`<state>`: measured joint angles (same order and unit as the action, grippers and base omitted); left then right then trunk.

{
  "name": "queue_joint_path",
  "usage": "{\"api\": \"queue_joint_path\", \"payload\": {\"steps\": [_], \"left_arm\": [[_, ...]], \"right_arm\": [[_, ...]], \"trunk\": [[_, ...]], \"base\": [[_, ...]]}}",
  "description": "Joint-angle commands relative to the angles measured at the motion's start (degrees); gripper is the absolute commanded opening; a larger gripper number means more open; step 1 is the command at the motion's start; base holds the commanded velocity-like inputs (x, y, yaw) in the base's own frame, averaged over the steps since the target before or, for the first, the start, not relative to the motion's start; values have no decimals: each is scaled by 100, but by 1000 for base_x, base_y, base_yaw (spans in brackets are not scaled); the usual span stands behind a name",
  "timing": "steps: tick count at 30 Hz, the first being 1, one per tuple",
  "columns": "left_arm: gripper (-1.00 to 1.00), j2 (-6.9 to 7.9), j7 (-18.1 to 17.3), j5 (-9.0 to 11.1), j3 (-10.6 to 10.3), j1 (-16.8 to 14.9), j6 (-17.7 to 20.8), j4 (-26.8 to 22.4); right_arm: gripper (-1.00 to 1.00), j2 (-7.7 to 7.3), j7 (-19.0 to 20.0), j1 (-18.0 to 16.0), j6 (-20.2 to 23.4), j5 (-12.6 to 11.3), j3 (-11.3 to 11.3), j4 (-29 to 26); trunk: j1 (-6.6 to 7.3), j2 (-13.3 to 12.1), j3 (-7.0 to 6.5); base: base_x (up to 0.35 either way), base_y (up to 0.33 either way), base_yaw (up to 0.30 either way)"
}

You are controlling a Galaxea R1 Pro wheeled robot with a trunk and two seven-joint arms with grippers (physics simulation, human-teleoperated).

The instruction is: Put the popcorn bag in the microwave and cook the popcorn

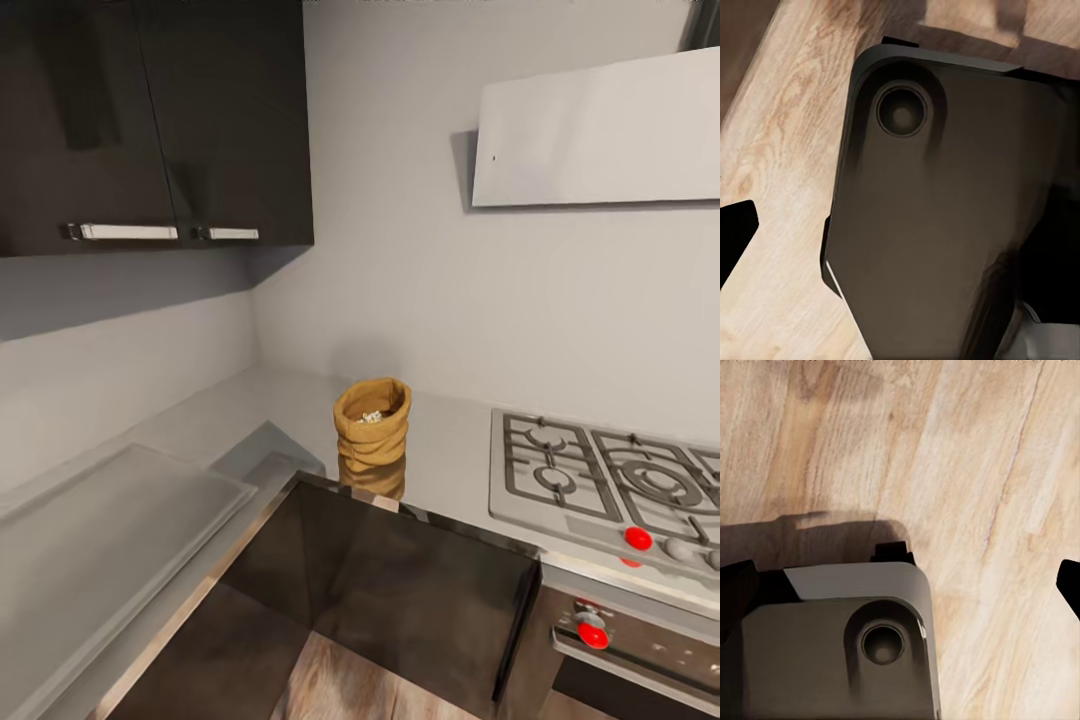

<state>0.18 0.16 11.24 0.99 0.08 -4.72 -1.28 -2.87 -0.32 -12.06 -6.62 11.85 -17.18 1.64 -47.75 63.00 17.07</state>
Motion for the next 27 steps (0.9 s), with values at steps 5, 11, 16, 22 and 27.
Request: {"api": "queue_joint_path", "payload": {"steps": [5, 11, 16, 22, 27], "left_arm": [[100, -1, 2, 27, 7, 1, -11, -4], [100, -9, 2, 27, 7, 1, -11, -4], [100, -6, 2, 27, 7, 1, -11, -4], [100, -7, 2, 27, 7, 1, -11, -7], [100, -9, 2, 27, 7, 1, -11, -5]], "right_arm": [[100, -1, -10, -7, -28, 54, -49, 20], [100, -3, -2, -7, -32, 54, -49, 20], [100, 5, -1, -7, -33, 54, -49, 16], [100, 14, 11, -7, -27, 54, -49, 19], [100, -2, -3, -7, -7, 54, -49, 15]], "trunk": [[110, -198, -85], [242, -439, -192], [352, -639, -282], [418, -760, -329], [418, -760, -286]], "base": [[0, 0, 0], [0, 0, 0], [0, 0, 0], [0, 0, 0], [0, 0, 0]]}}
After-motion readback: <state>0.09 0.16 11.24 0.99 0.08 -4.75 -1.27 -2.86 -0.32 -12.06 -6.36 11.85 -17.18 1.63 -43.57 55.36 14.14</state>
